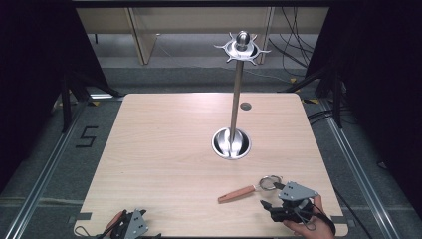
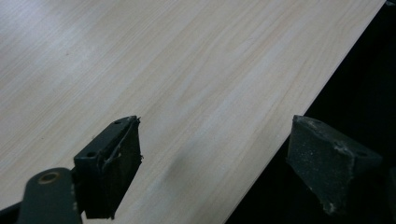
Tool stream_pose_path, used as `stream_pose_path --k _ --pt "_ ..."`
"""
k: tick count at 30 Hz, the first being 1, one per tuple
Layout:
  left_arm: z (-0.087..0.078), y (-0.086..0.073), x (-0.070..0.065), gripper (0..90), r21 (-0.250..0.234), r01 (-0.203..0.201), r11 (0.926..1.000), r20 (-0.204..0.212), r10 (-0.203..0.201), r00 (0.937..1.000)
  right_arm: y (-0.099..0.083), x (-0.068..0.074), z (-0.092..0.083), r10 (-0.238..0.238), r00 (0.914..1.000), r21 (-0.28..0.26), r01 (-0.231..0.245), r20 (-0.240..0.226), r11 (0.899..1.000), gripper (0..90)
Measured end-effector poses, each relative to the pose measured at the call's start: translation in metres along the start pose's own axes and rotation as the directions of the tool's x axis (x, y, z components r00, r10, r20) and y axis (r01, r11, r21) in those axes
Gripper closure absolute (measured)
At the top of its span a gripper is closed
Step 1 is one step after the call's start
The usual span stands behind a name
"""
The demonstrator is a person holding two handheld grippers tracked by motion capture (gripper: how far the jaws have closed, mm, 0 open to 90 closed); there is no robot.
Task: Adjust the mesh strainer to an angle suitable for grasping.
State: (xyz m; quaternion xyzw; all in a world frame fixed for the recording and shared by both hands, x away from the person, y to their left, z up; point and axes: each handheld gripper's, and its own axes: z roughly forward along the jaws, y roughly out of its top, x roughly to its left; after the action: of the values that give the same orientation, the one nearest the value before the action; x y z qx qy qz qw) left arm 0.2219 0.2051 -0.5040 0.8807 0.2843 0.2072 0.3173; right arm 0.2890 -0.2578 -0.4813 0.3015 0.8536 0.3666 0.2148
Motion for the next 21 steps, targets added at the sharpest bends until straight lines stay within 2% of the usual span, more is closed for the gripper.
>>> stream_pose_path --k 4,8,11,12,21 --pt "0.0002 0.0001 0.0012 16.7 0.004 -0.014 0.9999 0.001 0.014 0.9999 -0.0002 -0.0002 0.001 -0.005 1.0 0.007 0.005 -0.002 1.0 27.9" --pt "0.0 0.0001 0.0009 16.7 0.006 -0.009 0.9999 0.002 0.009 1.0 0.0003 0.0009 0.0013 0.0 1.0 0.015 0.0 -0.009 1.0 27.7" --pt "0.0002 -0.0001 0.0001 16.7 0.002 0.0 1.0 0.0 0.0 1.0 0.0007 0.0007 0.0022 -0.015 0.9998 0.012 0.016 -0.013 1.0 27.6" --pt "-0.0004 0.0004 0.0011 16.7 0.015 -0.011 0.9998 0.002 0.011 0.9999 0.0015 0.0008 0.0031 -0.018 0.9997 0.009 0.018 -0.019 1.0 27.4" --pt "0.0004 -0.0003 0.0009 16.7 0.004 -0.011 0.9999 0.002 0.011 0.9999 0.0042 0.0024 0.0033 -0.022 0.9996 0.008 0.022 -0.016 1.0 27.4"
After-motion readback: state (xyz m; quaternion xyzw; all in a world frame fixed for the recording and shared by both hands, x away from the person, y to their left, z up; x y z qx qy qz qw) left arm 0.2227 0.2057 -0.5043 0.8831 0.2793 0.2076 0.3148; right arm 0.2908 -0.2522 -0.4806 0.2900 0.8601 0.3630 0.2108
